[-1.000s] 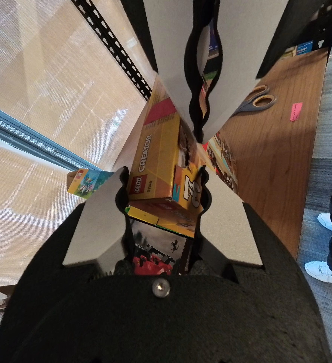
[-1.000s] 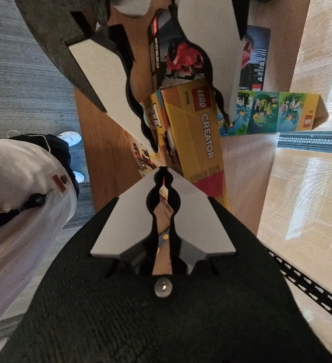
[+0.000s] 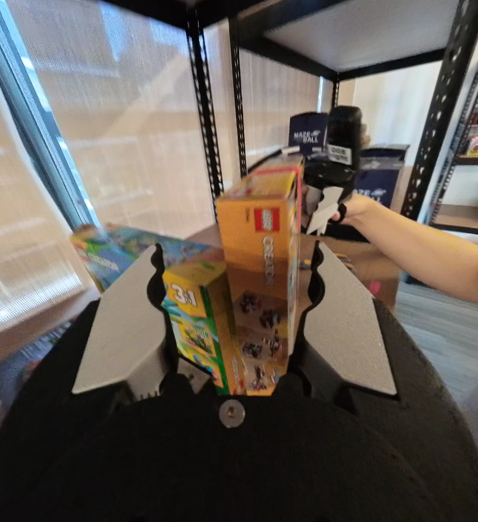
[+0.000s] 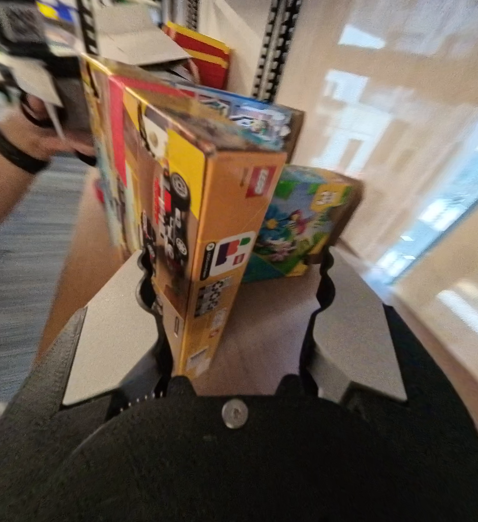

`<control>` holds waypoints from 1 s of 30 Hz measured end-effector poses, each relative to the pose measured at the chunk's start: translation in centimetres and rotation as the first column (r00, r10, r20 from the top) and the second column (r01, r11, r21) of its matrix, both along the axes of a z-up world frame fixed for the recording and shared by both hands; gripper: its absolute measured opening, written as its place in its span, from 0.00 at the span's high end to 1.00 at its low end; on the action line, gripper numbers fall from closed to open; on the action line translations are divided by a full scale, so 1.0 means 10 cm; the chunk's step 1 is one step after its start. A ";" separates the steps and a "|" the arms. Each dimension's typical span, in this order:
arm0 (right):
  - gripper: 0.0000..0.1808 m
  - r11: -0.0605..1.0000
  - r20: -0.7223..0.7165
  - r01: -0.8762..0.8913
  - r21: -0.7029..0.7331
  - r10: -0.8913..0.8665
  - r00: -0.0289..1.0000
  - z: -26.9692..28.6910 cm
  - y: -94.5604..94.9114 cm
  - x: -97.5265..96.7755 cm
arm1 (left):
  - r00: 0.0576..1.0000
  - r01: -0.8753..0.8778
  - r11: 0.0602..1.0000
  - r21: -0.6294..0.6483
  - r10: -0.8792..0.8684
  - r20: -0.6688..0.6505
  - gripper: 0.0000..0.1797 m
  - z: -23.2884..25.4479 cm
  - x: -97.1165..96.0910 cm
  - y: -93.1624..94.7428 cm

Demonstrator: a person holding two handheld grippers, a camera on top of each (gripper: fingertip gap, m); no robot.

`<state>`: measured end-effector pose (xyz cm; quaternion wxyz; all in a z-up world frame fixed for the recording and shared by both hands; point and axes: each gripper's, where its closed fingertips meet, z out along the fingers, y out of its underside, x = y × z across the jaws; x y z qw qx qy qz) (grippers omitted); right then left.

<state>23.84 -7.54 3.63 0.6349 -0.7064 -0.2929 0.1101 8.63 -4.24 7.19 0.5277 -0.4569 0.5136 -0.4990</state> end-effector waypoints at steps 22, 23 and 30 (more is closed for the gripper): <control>0.68 0.976 -0.093 -0.191 -0.103 0.182 0.979 -0.33 -0.67 -0.69 | 0.989 0.086 0.976 0.199 -0.059 -0.135 0.56 -0.43 0.07 -0.51; 0.68 0.978 -0.078 -0.184 -0.096 0.177 0.981 -0.33 -0.74 -0.75 | 0.987 0.112 0.968 0.225 -0.081 -0.139 0.60 -0.42 0.03 -0.64; 0.68 0.972 -0.127 -0.216 -0.091 0.203 0.971 -0.28 -1.79 -1.21 | 0.985 0.156 0.966 0.205 -0.137 -0.106 0.62 -0.33 -0.41 -1.78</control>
